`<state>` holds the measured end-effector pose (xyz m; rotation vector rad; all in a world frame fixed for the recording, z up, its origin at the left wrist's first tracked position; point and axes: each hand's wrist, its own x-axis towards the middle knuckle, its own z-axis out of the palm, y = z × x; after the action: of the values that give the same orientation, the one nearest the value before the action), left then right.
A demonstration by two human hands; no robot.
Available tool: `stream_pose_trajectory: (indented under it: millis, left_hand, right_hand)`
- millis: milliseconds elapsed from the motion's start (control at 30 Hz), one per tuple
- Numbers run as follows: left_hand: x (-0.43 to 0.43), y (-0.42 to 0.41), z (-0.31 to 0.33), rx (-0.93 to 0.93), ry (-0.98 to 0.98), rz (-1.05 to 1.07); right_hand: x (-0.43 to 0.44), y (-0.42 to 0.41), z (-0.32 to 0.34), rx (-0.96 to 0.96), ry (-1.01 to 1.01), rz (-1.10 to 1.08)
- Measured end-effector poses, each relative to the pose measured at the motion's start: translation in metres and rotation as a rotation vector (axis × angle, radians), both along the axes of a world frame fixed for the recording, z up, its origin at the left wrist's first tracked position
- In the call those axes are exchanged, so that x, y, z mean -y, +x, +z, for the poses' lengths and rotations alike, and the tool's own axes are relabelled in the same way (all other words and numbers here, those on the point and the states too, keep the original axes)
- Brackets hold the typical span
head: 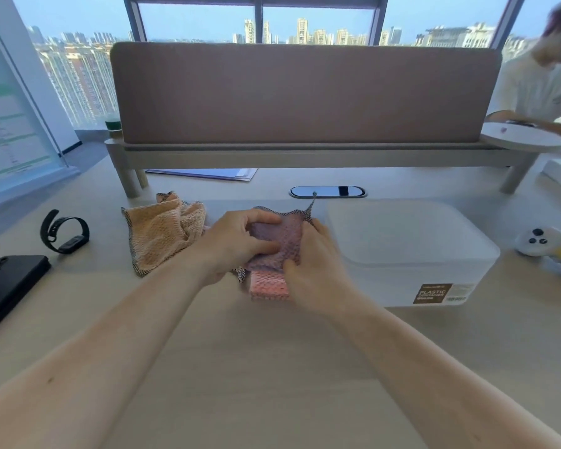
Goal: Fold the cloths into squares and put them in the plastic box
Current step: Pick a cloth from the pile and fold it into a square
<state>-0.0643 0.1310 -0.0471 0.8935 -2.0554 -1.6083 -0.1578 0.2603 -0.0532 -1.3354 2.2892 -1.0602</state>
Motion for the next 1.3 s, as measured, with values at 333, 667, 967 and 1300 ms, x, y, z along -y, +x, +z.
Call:
stream_pose_trajectory:
  millis: [333, 667, 967, 1300]
  left_hand:
    - [0.001, -0.010, -0.027, 0.061, -0.176, 0.005]
    - [-0.003, -0.003, -0.034, 0.094, -0.351, 0.096]
    - [0.002, -0.001, -0.037, 0.068, -0.292, 0.181]
    - [-0.003, 0.000, -0.034, 0.188, -0.665, 0.182]
  right_hand:
    - [-0.012, 0.004, 0.000, -0.382, 0.385, 0.116]
    - [-0.015, 0.002, -0.005, -0.490, 0.450, 0.143]
    - [-0.016, 0.003, 0.000, -0.520, 0.459, 0.151]
    - [0.001, 0.008, -0.010, -0.630, 0.362, 0.113]
